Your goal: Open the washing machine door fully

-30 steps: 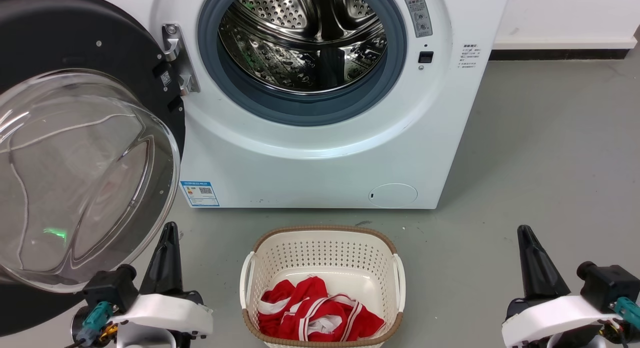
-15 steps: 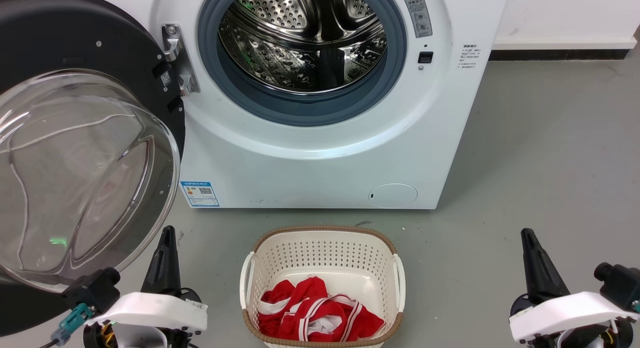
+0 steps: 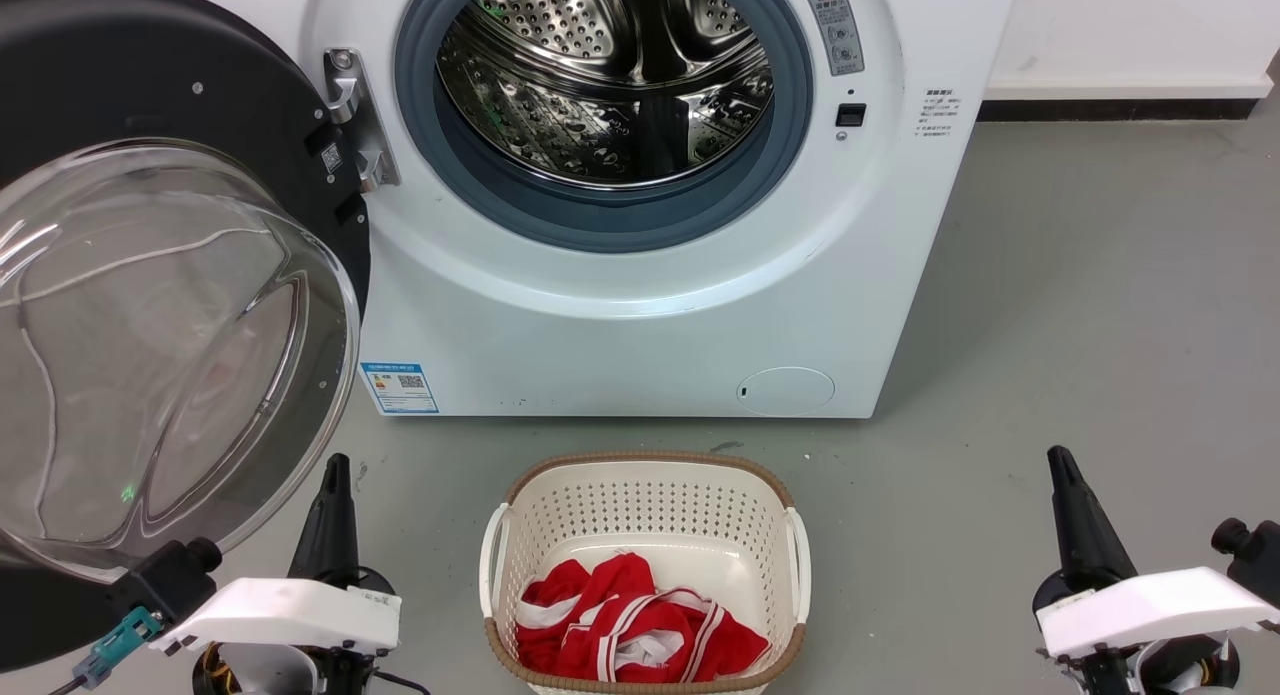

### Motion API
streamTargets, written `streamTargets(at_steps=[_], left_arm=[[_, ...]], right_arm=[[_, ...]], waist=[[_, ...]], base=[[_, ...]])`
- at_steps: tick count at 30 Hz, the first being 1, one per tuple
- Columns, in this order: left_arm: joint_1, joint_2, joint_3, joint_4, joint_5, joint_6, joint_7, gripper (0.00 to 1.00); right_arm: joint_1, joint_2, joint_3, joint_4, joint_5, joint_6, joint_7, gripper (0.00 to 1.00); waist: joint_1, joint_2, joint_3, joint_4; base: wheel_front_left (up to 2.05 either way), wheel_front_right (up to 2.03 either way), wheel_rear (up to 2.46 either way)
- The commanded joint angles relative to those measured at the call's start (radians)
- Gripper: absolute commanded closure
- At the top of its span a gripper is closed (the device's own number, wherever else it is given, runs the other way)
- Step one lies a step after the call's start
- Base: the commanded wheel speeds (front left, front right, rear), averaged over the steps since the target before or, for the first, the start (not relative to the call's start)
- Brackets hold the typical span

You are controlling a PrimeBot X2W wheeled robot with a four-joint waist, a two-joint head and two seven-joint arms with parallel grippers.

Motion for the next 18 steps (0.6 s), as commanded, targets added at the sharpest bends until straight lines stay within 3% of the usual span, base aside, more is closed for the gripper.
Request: streamTargets(at_steps=[1,18], left_arm=[[-0.024,0.003,0.005,-0.009,-0.029,-0.007,0.006,1.0],[-0.034,0.001,0.015,0.009,-0.247,-0.014,0.062,1.0]], right_arm=[[-0.027,-0.008,-0.003,-0.006,0.034,0.0,0.004,1.0],[-0.045,-0.009,-0.013,0.023,0.262,0.0,0.042,1.0]], waist=[[0.0,-0.0001,0.0,0.0],[0.0,-0.0001,-0.001,0.0]], base=[[0.0,0.0,0.0],[0.0,0.0,0.0]])
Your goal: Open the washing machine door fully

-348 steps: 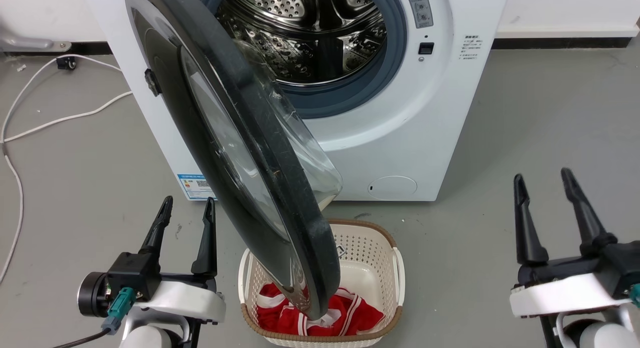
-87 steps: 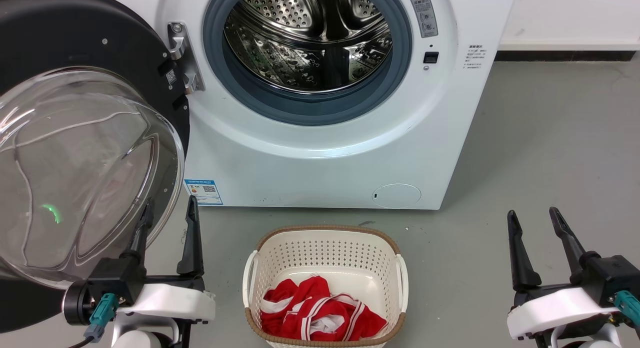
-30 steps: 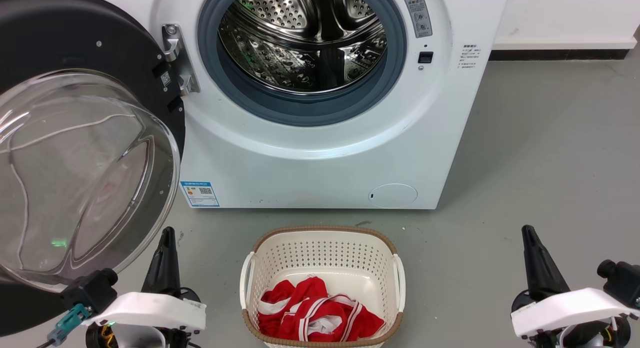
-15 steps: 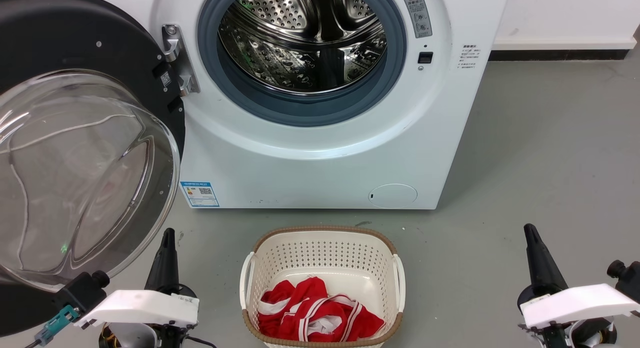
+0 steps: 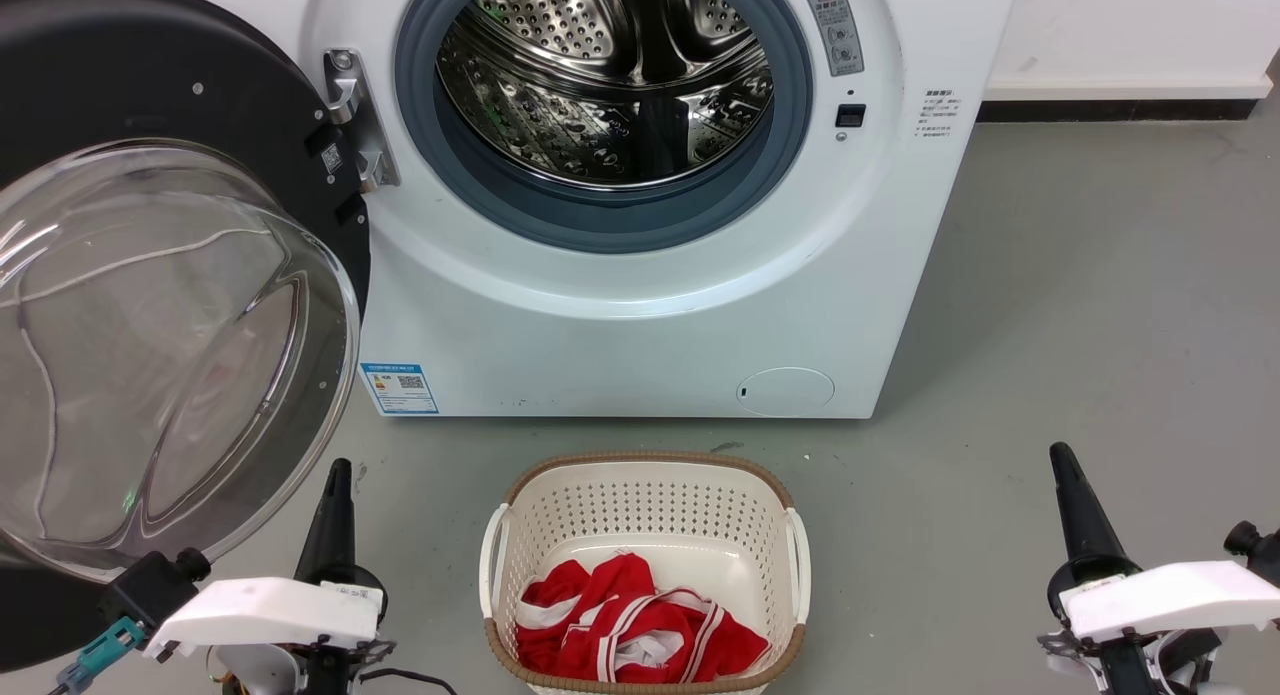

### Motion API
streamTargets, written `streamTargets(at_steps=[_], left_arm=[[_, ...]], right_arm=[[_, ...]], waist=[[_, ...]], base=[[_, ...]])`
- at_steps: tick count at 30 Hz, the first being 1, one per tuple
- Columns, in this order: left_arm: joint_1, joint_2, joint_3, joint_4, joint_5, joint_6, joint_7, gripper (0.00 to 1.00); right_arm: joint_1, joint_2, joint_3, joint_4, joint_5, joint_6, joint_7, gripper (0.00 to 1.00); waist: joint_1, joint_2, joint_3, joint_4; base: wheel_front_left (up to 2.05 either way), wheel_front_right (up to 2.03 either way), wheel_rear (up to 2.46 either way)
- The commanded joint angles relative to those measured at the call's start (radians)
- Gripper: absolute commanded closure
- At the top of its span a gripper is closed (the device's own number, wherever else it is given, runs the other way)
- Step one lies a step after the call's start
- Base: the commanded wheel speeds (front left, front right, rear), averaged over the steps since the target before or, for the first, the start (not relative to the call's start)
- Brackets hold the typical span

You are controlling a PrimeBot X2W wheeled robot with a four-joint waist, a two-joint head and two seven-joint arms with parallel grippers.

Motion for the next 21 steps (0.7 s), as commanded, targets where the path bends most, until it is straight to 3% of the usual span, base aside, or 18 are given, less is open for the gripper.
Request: streamTargets(at_steps=[1,21], left_arm=[[-0.027,0.002,0.005,-0.005,-0.026,-0.006,0.007,1.0],[-0.033,0.001,0.014,0.012,-0.24,-0.013,0.061,1.0]], right_arm=[[-0.021,-0.007,-0.003,-0.005,0.031,0.0,0.005,1.0],[-0.041,-0.007,-0.016,0.025,0.251,0.0,0.045,1.0]], waist=[[0.0,-0.0001,0.0,0.0],[0.0,-0.0001,-0.001,0.0]], base=[[0.0,0.0,0.0],[0.0,0.0,0.0]])
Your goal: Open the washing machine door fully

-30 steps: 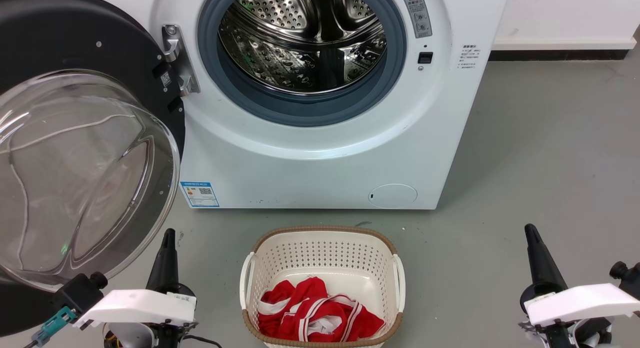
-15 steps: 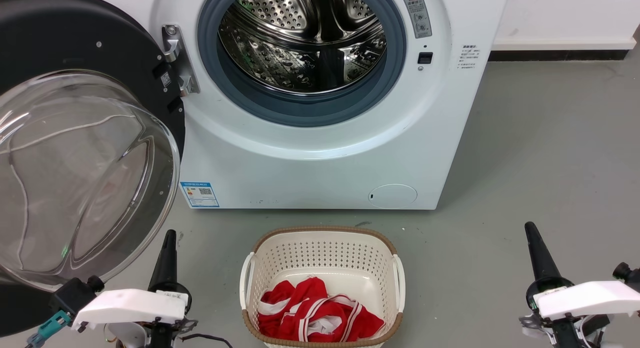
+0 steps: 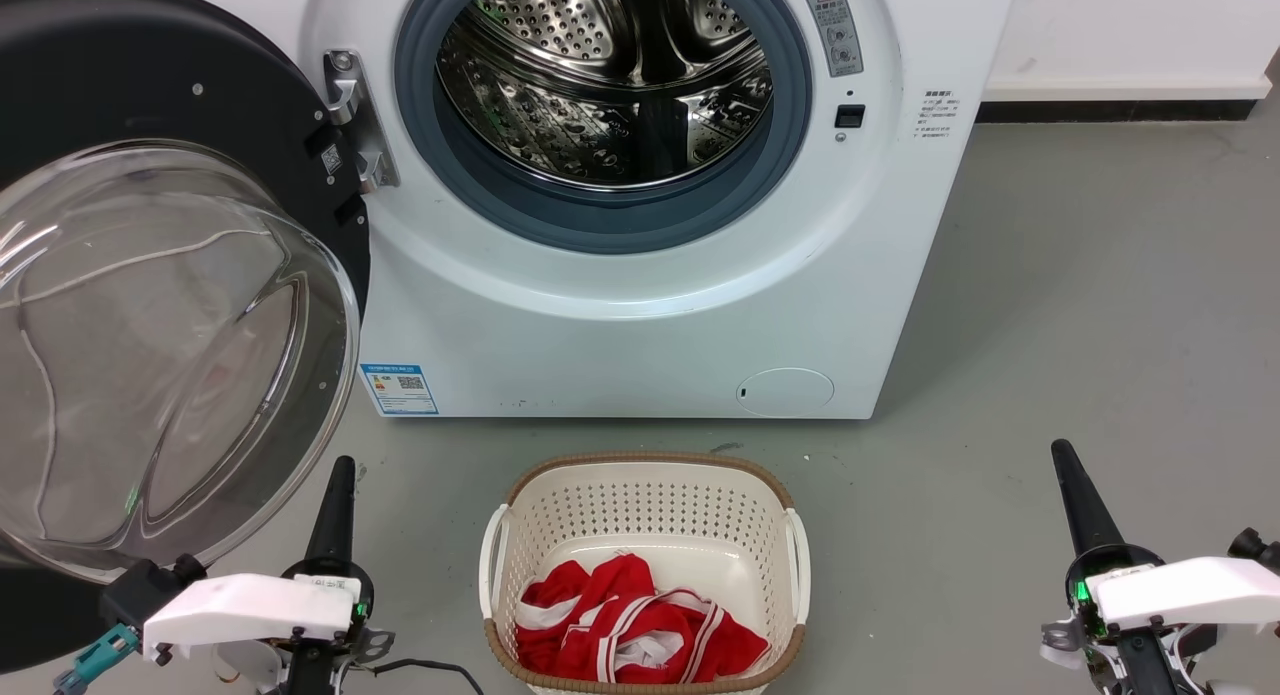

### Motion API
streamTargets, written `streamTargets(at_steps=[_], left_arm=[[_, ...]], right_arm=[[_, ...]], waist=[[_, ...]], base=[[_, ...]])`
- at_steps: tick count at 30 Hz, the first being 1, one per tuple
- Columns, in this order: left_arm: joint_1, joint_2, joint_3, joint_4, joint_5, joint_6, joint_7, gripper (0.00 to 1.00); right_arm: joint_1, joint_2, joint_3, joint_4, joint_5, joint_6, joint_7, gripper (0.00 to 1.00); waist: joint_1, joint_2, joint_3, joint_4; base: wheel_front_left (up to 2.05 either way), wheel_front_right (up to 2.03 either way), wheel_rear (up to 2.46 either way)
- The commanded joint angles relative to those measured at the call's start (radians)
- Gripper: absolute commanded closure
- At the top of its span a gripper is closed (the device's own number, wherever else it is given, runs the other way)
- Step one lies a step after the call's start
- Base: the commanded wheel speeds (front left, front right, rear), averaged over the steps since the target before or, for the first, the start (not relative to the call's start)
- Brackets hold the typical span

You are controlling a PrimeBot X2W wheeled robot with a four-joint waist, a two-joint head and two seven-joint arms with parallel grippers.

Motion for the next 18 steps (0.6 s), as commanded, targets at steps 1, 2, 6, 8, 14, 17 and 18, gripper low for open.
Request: streamTargets(at_steps=[1,2,6,8,14,17,18], left_arm=[[-0.019,0.001,0.002,-0.004,-0.026,-0.006,0.006,1.0],[-0.019,0.001,0.003,-0.003,-0.035,-0.006,0.009,1.0],[-0.021,0.001,0.004,0.0,-0.074,-0.008,0.019,1.0],[-0.022,0.001,0.005,0.002,-0.092,-0.009,0.023,1.0],[-0.024,0.0,0.008,0.006,-0.145,-0.01,0.037,1.0],[-0.025,0.0,0.009,0.009,-0.171,-0.01,0.043,1.0],[-0.025,0.0,0.009,0.009,-0.171,-0.01,0.043,1.0]], right_arm=[[-0.023,-0.006,-0.004,-0.003,0.027,0.0,0.007,1.0],[-0.024,-0.005,-0.004,-0.001,0.037,0.0,0.008,1.0],[-0.028,-0.005,-0.007,0.004,0.075,0.0,0.016,1.0],[-0.03,-0.005,-0.008,0.007,0.095,0.0,0.018,1.0],[-0.032,-0.004,-0.011,0.015,0.149,0.0,0.029,1.0],[-0.034,-0.004,-0.013,0.018,0.176,0.0,0.034,1.0],[-0.034,-0.004,-0.013,0.018,0.176,0.0,0.034,1.0]], waist=[[0.0,0.0,0.0,0.0],[0.0,0.0,0.0,0.0],[0.0,0.0,0.0,0.0],[0.0,0.0,0.0,0.0],[0.0,0.0,-0.001,0.0],[0.0,0.0,-0.001,0.0],[0.0,0.0,-0.001,0.0]], base=[[0.0,0.0,0.0],[0.0,0.0,0.0],[0.0,0.0,0.0],[0.0,0.0,0.0],[0.0,0.0,0.0],[0.0,0.0,0.0],[0.0,0.0,0.0]])
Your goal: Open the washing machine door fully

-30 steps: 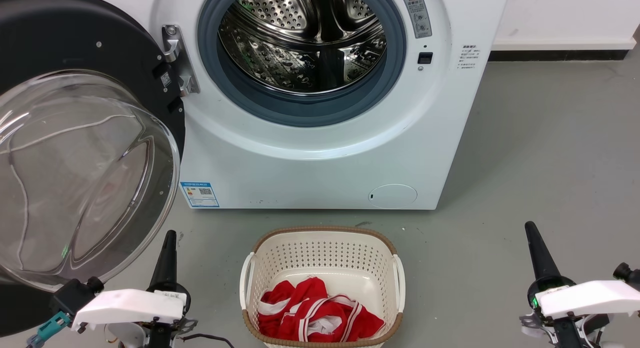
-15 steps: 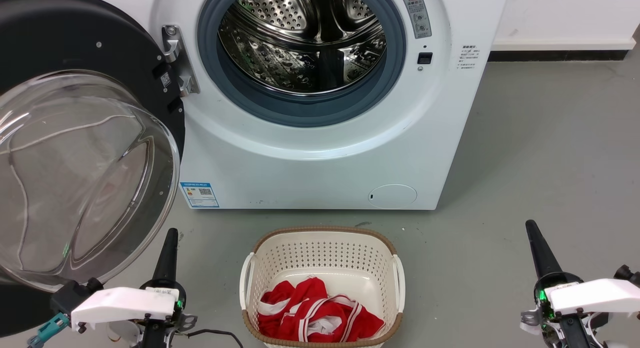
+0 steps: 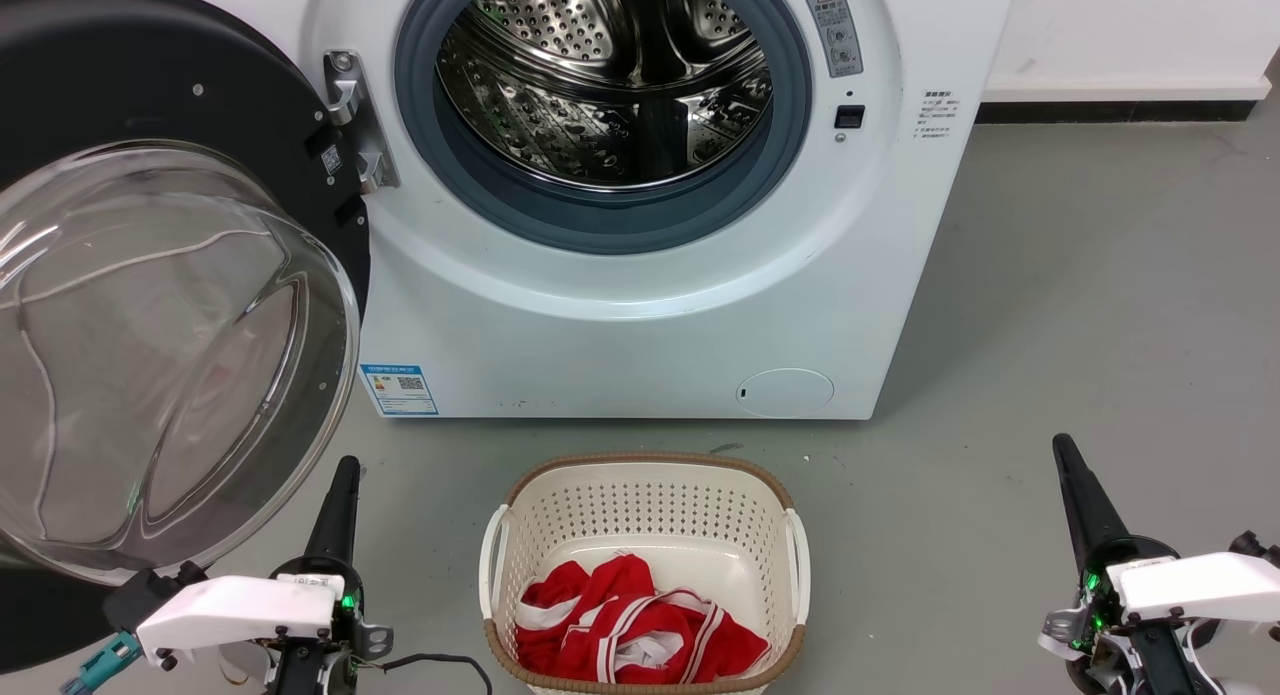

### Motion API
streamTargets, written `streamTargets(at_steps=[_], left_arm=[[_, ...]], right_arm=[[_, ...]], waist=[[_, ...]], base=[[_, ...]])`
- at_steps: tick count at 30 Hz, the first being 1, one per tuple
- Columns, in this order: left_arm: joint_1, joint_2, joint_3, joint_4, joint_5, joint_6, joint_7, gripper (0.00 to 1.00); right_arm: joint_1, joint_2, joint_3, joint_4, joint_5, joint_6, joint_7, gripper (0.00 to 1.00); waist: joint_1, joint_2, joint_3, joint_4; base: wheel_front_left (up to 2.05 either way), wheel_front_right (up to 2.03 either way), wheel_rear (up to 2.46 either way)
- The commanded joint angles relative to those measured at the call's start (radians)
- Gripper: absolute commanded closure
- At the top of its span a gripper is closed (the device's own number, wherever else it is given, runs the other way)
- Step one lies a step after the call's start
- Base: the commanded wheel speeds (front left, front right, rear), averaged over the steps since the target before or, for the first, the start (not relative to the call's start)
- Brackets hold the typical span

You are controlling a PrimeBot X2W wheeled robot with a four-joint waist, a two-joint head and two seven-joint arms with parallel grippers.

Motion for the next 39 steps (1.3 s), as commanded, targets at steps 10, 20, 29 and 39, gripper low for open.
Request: streamTargets(at_steps=[10,20,29,39], left_arm=[[-0.023,0.0,0.007,0.005,-0.089,-0.007,0.025,1.0],[-0.021,-0.001,0.01,0.012,-0.164,-0.01,0.044,1.0],[-0.024,-0.002,0.013,0.017,-0.227,-0.011,0.061,1.0],[-0.024,-0.002,0.014,0.019,-0.251,-0.012,0.066,1.0]], right_arm=[[-0.024,-0.003,-0.007,0.01,0.092,0.0,0.018,1.0],[-0.032,-0.001,-0.014,0.022,0.169,0.0,0.033,1.0],[-0.034,0.0,-0.018,0.031,0.233,0.0,0.045,1.0],[-0.036,0.002,-0.022,0.034,0.256,0.0,0.051,1.0]], waist=[[0.0001,-0.0001,-0.001,0.0],[0.0001,-0.0001,-0.001,0.0],[0.0001,-0.0001,-0.001,-0.001],[0.0001,-0.0001,-0.002,-0.001]], base=[[0.0,0.0,0.0],[0.0,0.0,0.0],[0.0,0.0,0.0],[0.0,0.0,0.0]])
